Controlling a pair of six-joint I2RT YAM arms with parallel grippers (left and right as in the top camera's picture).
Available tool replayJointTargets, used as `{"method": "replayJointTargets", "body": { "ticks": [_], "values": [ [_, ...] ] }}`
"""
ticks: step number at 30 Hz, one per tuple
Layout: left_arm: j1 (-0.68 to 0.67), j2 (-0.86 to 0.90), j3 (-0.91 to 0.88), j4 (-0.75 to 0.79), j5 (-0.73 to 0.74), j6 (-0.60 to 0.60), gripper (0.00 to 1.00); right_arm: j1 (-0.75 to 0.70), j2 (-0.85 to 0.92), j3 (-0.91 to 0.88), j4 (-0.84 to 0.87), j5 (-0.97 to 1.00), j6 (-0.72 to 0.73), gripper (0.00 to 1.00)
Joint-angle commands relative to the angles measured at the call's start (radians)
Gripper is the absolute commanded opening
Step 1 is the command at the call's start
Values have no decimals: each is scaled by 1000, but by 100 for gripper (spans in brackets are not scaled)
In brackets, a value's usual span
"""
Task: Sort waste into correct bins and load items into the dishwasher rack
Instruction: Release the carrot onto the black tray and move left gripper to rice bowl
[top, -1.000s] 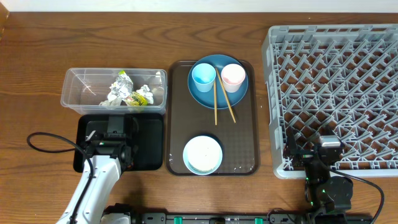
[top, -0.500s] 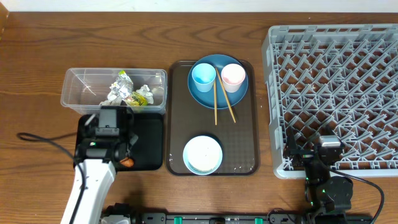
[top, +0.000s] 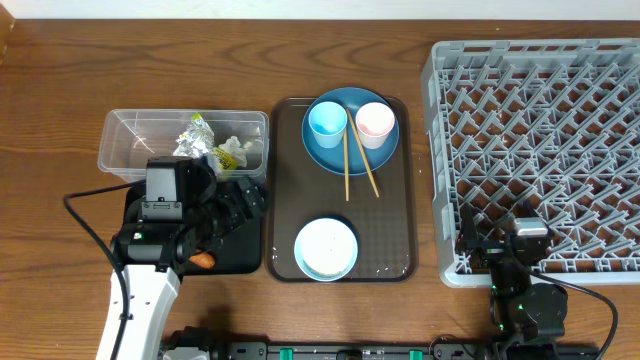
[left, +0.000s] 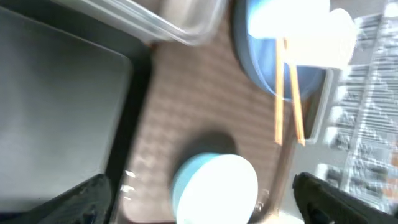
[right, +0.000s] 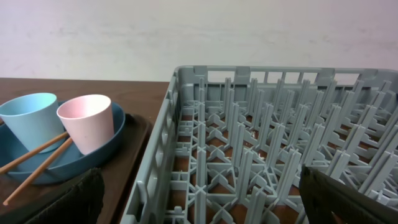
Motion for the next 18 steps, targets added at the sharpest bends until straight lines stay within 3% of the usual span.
{"method": "replayJointTargets", "body": {
  "ticks": [1,4,9,14,18],
  "values": [
    [-27,1,10,-8,121,35,66,-1,-2,-2,-2,-1,14,99],
    [-95,1,10,-6,113,32,59,-1,-2,-2,-2,-1,14,99],
    [-254,1,10,10,21,-53,57,-1,-2,-2,-2,-1,14,99],
    [-440,2,10,51,-142,-174,57,-1,-2,-2,-2,-1,14,99],
    [-584,10,10,94,-278,-258,50,-1,-2,-2,-2,-1,14,99]
  ]
}}
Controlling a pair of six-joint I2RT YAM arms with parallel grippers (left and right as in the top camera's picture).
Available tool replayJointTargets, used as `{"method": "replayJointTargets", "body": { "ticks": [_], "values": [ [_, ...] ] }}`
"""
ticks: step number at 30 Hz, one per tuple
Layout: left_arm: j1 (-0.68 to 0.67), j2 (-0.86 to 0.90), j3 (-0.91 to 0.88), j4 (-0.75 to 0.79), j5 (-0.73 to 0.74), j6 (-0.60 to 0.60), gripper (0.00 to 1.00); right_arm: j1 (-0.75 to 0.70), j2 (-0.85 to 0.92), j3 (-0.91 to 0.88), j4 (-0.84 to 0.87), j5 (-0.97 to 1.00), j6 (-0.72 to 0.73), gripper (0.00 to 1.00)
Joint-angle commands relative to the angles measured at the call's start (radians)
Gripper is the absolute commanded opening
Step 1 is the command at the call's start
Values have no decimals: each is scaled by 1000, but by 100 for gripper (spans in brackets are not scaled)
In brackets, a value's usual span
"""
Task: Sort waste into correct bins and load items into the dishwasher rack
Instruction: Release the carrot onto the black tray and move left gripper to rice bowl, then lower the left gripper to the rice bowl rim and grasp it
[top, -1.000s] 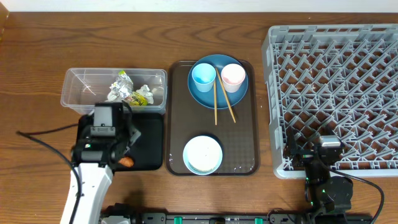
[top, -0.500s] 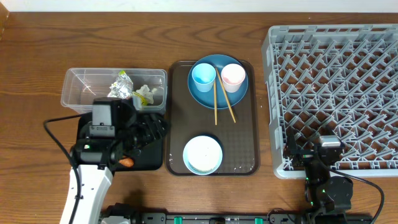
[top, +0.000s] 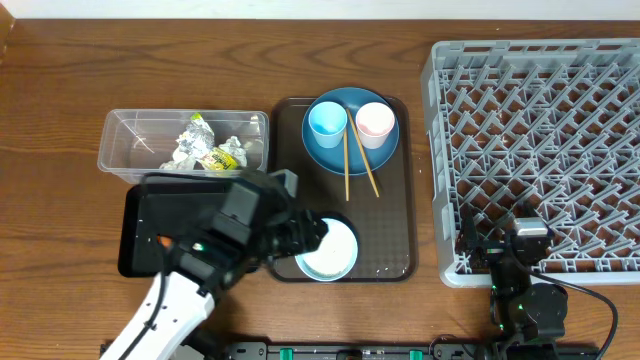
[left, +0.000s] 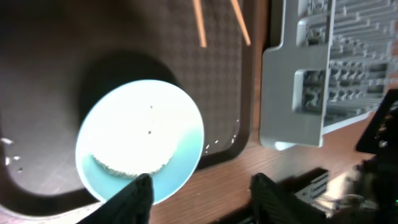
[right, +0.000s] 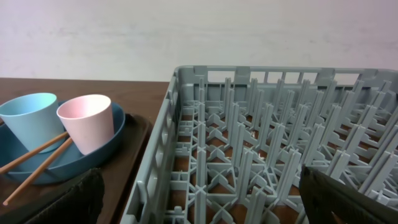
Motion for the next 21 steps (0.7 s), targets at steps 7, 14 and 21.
{"method": "replayJointTargets", "body": {
  "ticks": [7,14,21],
  "values": [
    [-282,89,14,91,-337,-193,47,-1,-2,-3,-2,-1,14,99],
    [-336,282,89,65,-330,-187,47,-1,-2,-3,-2,-1,14,99],
    [-367,414,135,72,-331,-183,47,-1,-2,-3,-2,-1,14,99]
  ]
}}
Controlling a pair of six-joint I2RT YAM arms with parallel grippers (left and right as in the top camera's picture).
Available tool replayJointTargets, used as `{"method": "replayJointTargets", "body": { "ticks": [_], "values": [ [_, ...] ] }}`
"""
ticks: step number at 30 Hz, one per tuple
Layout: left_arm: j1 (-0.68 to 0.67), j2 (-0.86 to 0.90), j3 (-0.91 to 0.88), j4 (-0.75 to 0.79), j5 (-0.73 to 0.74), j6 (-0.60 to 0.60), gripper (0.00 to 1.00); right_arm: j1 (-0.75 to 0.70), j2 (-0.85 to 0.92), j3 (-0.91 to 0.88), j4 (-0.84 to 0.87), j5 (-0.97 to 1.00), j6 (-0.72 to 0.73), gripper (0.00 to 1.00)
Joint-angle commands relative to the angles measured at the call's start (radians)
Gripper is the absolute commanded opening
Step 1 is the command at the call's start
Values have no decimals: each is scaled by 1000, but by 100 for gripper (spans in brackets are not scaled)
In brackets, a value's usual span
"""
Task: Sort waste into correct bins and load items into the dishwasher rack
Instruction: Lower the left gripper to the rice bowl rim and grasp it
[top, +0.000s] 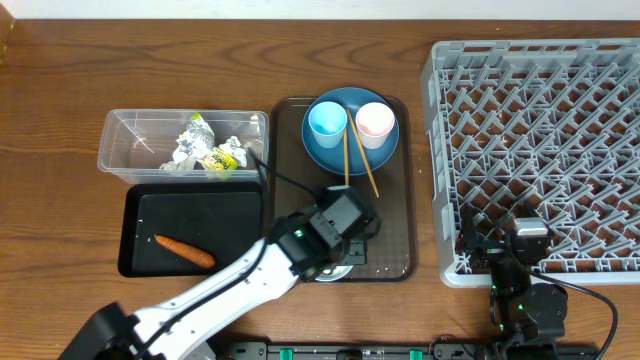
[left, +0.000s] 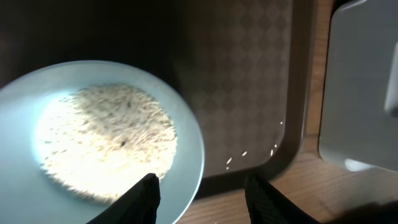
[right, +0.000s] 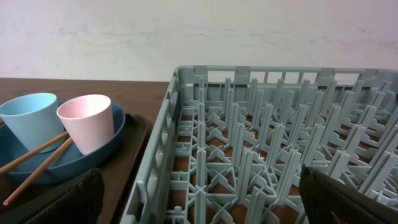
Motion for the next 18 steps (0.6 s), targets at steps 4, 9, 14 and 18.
{"method": "replayJointTargets", "body": {
  "ticks": [4,9,14,18],
  "values": [
    [-10,93,26,-1,-27,-5,47,-1,-2,-2,-2,-1,14,99],
    [-21,144,26,5,-27,-5,47,-1,-2,-2,-2,-1,14,99],
    [-27,161,26,22,-23,-5,47,-1,-2,-2,-2,-1,14,99],
    [-34,161,24,34,-23,-5,47,-1,-2,-2,-2,-1,14,99]
  ]
}}
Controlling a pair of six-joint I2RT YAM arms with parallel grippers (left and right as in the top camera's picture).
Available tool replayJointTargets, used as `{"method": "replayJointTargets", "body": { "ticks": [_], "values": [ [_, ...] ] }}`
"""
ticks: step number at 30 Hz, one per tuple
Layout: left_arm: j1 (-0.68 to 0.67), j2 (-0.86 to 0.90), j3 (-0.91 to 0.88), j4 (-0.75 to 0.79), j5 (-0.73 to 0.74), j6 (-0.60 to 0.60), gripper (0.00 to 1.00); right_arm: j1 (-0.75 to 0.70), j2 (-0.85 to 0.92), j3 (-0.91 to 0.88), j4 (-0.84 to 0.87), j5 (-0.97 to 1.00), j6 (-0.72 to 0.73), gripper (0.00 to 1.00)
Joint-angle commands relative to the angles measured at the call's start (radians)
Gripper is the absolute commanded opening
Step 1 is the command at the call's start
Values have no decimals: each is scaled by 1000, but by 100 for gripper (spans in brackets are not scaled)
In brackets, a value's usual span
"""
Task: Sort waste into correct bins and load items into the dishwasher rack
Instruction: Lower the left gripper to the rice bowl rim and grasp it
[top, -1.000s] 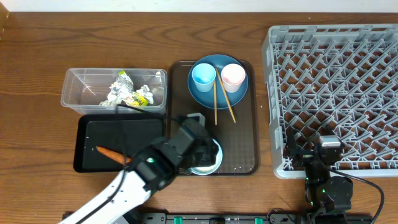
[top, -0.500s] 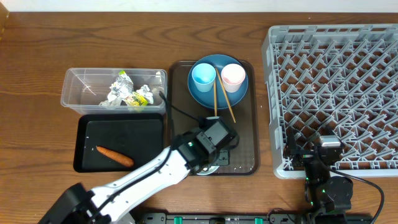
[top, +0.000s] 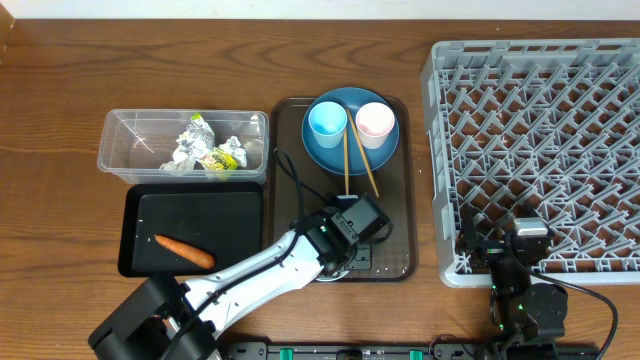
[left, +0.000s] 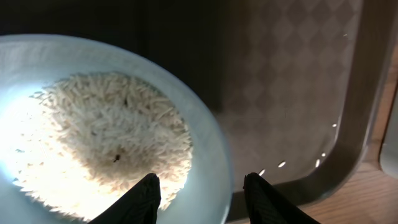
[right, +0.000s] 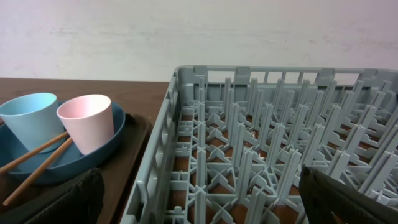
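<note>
A light blue bowl (left: 214, 155) of white rice (left: 106, 130) sits at the near end of the brown tray (top: 395, 220). My left gripper (top: 350, 245) is low over it and hides most of it from overhead. In the left wrist view the left gripper (left: 202, 202) is open, its fingertips astride the bowl's right rim and touching nothing. At the tray's far end a blue plate (top: 332, 152) carries a blue cup (top: 327, 122), a pink cup (top: 374, 122) and chopsticks (top: 348, 168). My right gripper (right: 202, 208) stays open at the near edge of the grey dishwasher rack (top: 540, 140).
A clear bin (top: 135, 140) with crumpled wrappers stands left of the tray. In front of it is a black tray (top: 190, 215) with a carrot (top: 184, 251) in it. Stray rice grains (left: 280, 165) lie on the brown tray by its right rim.
My left gripper has come closer to the rice bowl, which now looms larger in the wrist view, its right rim between the open fingertips. The right arm has not moved.
My left gripper was over the black tray, by the carrot. Then it was at the brown tray's left edge with the bowl in view, and the carrot lay in the black tray. Then it was above the bowl, and now it is low over the rim.
</note>
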Motion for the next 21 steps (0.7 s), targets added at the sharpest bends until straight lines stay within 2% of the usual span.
{"method": "replayJointTargets", "body": {
  "ticks": [1,10,14,21],
  "values": [
    [-10,8,19,8,-16,-5,47,-1,-2,-2,-2,-1,14,99],
    [-37,9,8,15,-65,-5,46,-1,-2,-2,-2,-1,14,99],
    [-38,9,8,24,-65,-5,40,-1,-2,-2,-2,-1,14,99],
    [-38,10,7,25,-68,-5,39,-1,-2,-2,-2,-1,14,99]
  ]
}}
